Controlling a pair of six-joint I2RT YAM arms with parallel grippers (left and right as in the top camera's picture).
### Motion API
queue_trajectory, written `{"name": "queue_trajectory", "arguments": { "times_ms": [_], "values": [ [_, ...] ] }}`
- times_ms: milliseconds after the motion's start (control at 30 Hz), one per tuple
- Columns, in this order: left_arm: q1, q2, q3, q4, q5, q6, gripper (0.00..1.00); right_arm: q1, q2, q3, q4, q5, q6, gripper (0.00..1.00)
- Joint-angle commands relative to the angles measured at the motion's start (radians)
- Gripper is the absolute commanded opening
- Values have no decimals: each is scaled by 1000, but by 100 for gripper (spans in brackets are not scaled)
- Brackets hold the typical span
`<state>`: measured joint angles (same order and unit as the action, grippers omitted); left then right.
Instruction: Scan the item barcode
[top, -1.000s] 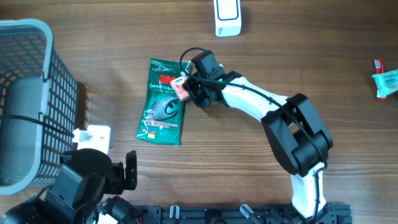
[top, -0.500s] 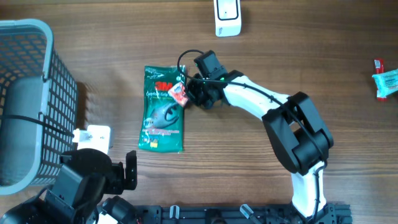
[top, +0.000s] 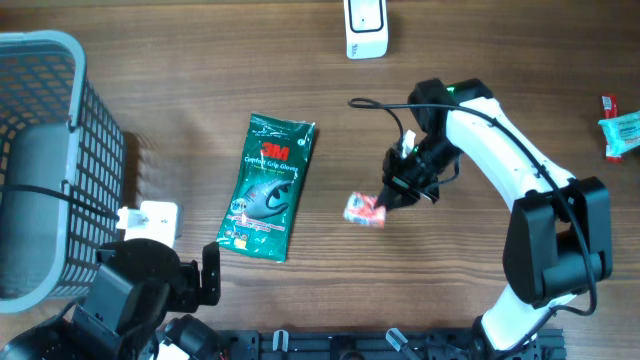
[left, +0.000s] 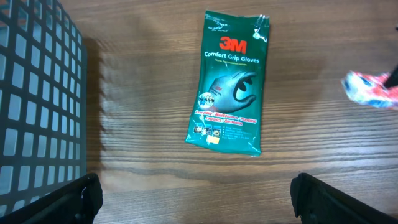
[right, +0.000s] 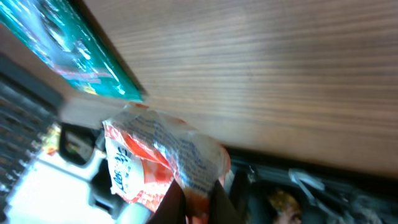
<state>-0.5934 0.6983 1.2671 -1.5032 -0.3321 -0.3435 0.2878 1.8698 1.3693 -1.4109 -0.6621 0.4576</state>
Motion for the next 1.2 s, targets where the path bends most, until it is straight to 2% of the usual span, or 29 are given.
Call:
{"name": "queue_trajectory", "arguments": {
  "times_ms": [0, 100, 267, 933, 1033, 1133, 1167],
  "values": [
    [3, -5, 3, 2, -9, -9, 100, 1, -11, 3, -146, -21, -143, 4],
    [3, -5, 3, 2, -9, -9, 100, 1, -11, 3, -201, -29, -142, 4],
    [3, -5, 3, 2, -9, -9, 100, 1, -11, 3, -201, -100, -141, 4],
    [3, -5, 3, 2, -9, -9, 100, 1, -11, 3, -198, -102, -140, 4],
    [3, -5, 3, 2, -9, -9, 100, 0, -11, 3, -111, -94, -140, 4],
    [3, -5, 3, 2, -9, -9, 100, 1, -11, 3, 117, -73, -140, 4],
    [3, -5, 3, 2, -9, -9, 100, 1, -11, 3, 222, -12, -140, 5]
  ]
}}
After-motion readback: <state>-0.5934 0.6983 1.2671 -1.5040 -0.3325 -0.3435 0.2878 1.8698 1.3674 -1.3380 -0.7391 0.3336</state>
